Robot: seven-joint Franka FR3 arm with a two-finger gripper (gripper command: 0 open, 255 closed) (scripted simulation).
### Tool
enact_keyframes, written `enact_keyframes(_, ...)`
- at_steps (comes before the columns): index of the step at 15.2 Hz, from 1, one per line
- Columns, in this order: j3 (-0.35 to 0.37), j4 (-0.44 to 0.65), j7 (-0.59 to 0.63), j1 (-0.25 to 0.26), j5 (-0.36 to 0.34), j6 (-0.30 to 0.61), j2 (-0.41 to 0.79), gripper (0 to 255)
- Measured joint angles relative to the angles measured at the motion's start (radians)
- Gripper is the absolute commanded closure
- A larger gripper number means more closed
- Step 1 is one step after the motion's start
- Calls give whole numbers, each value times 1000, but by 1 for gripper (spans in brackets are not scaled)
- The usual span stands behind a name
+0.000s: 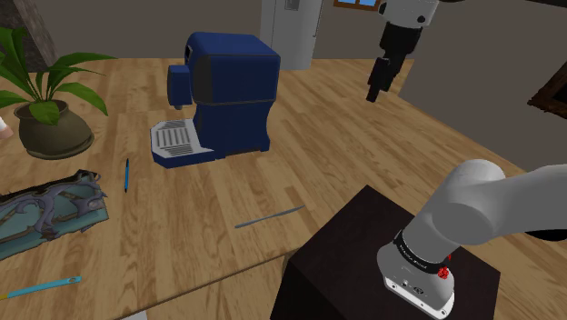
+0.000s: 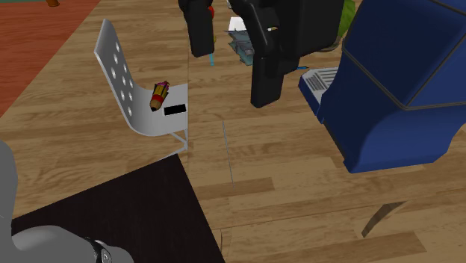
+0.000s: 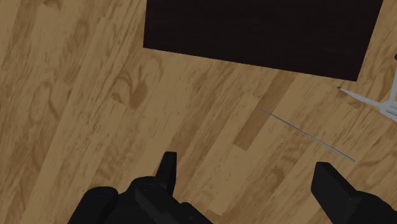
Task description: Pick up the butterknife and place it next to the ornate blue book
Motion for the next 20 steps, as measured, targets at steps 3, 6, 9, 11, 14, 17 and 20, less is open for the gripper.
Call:
enact_keyframes(3, 0, -27, -19, 16, 3, 39, 11, 0)
enact_keyframes(6, -5, -91, -69, 49, 7, 143, 48, 0)
enact_keyframes(9, -9, -144, -122, 85, 12, 244, 90, 0)
enact_keyframes(11, -10, -180, -157, 110, 16, 318, 125, 0)
enact_keyframes(14, -14, -226, -216, 145, 21, 415, 172, 0)
enact_keyframes(17, -11, -263, -265, 188, 33, 538, 254, 0)
enact_keyframes(20, -8, -288, -321, 228, 45, 639, 325, 0)
